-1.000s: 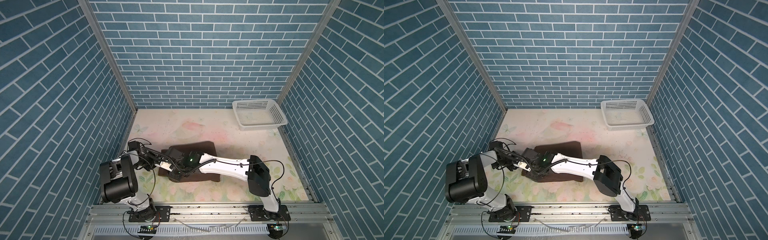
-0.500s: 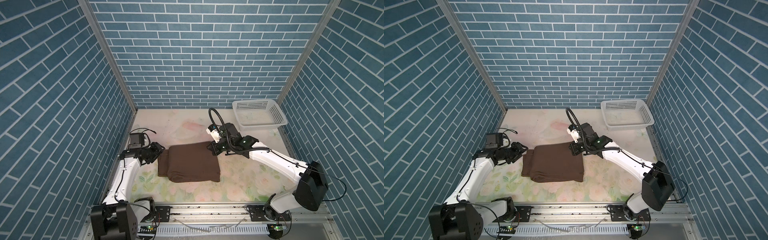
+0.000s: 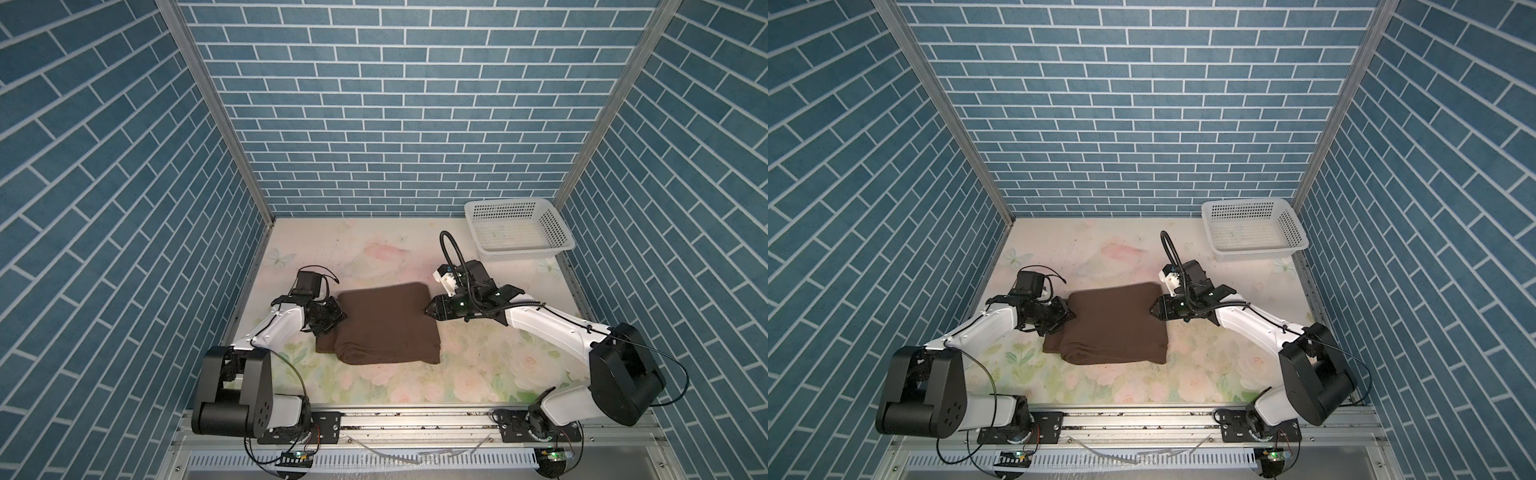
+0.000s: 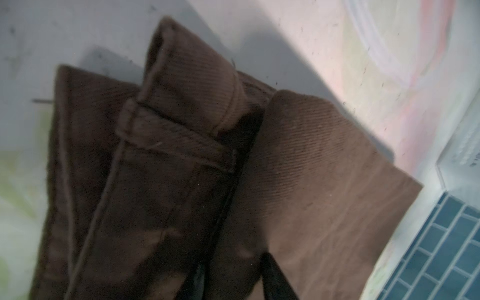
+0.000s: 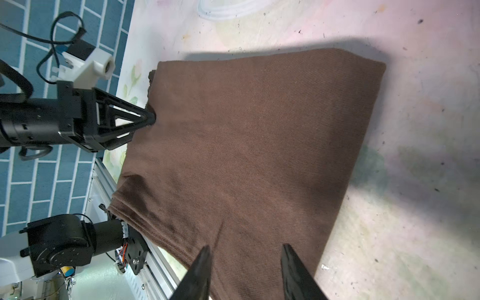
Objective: Fold and stack the trousers
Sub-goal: 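Reach both grippers to opposite edges of the folded brown bundle and pinch them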
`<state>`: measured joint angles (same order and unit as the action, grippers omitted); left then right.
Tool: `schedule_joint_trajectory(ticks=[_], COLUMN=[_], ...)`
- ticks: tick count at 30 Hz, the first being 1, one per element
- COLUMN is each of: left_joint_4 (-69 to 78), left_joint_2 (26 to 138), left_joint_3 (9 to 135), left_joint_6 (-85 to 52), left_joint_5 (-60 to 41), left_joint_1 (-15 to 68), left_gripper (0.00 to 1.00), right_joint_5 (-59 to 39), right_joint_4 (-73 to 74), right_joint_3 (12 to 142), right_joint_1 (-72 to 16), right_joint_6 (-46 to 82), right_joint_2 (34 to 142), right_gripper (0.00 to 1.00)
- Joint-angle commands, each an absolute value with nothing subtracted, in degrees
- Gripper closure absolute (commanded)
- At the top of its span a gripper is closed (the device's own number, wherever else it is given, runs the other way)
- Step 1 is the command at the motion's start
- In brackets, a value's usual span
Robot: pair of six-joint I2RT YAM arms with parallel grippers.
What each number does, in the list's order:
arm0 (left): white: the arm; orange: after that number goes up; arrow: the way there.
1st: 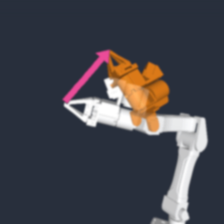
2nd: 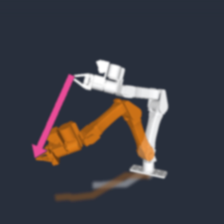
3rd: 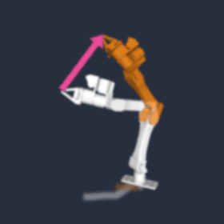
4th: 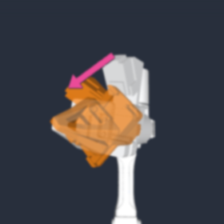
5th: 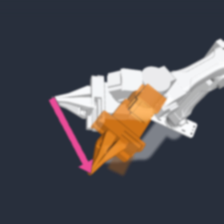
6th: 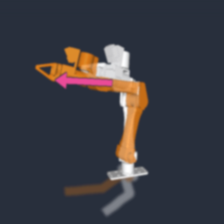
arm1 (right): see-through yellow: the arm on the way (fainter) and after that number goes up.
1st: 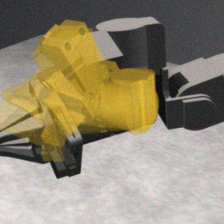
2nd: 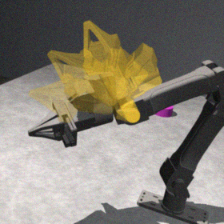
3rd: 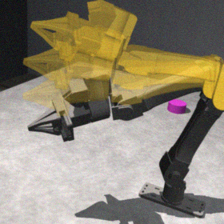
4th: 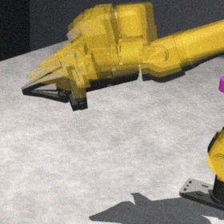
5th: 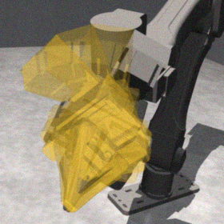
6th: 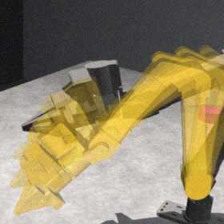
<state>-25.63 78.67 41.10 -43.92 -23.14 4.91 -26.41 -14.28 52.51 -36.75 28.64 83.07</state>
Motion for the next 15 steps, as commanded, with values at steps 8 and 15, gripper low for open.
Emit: schedule_joint_trajectory(ticks=[8,15], left_joint_4=[-44.93,-44.65], left_joint_2=[63.19,64.0], left_joint_3=[54.81,47.46], left_joint_6=[-43.65,-39.92], left_joint_5=[-15.5,-21.99], left_joint_1=[5.04,-6.86], left_gripper=[0.98,1.0], right_joint_5=[-27.58,-28.37], right_joint_4=[-15.75,-15.09], right_joint_3=[51.5,51.24], right_joint_1=[-29.13,-28.48], right_joint_6=[28.74,29.18], right_joint_2=[80.12,81.52], right_gripper=[0.59,0.6])
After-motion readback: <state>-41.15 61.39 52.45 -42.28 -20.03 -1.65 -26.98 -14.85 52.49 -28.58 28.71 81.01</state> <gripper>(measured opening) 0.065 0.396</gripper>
